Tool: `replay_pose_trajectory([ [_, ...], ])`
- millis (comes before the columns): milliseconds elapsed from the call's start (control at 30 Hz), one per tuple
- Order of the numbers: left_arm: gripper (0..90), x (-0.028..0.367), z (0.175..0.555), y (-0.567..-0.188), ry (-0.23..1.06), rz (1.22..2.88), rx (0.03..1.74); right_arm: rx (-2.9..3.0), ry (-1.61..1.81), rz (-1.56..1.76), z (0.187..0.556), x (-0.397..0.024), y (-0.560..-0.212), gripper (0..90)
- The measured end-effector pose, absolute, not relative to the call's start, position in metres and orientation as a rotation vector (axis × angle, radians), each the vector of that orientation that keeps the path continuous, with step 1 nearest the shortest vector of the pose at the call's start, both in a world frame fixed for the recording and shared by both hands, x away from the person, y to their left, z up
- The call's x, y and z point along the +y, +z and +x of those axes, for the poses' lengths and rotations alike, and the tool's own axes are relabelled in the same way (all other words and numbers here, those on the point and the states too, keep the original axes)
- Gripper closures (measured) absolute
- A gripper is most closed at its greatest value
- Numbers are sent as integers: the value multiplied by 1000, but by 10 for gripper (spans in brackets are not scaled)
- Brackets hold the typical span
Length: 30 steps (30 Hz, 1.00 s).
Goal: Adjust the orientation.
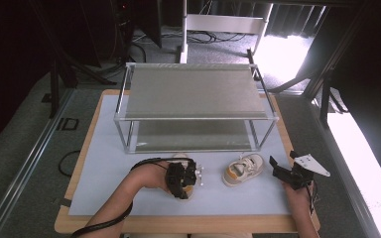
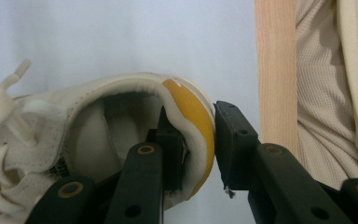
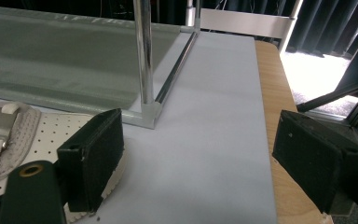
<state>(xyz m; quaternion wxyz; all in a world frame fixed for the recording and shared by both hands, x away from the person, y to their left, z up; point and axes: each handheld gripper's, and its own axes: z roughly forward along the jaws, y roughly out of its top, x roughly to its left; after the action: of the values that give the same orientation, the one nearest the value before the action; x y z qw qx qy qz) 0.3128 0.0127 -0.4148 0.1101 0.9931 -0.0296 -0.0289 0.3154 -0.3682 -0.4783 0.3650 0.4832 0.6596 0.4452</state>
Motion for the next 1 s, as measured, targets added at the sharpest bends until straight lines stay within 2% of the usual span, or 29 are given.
replay_pose_trajectory([
  [100,618,10,315,-413,-72,2932,65,1695,1145,1240,315,-368,-478,159],
  [133,561,10,315,-412,-54,2926,95,1694,1146,1241,315,-368,-478,158],
  [200,539,10,316,-410,-73,2902,122,1694,1147,1242,315,-368,-478,158],
  [233,480,10,315,-410,-81,2894,132,1692,1148,1244,315,-369,-478,158],
  [267,466,10,315,-410,-83,2893,142,1692,1150,1244,315,-369,-478,158],
  [467,433,14,311,-408,-83,2858,175,1705,1151,1218,314,-367,-478,134],
  [633,371,19,310,-416,-101,2844,217,1719,1142,1231,316,-367,-478,130],
  [867,371,24,312,-416,-102,2823,262,1800,1123,1365,320,-369,-474,126],
  [1000,372,23,311,-414,-90,2833,259,1849,1133,1362,319,-364,-460,127],
])
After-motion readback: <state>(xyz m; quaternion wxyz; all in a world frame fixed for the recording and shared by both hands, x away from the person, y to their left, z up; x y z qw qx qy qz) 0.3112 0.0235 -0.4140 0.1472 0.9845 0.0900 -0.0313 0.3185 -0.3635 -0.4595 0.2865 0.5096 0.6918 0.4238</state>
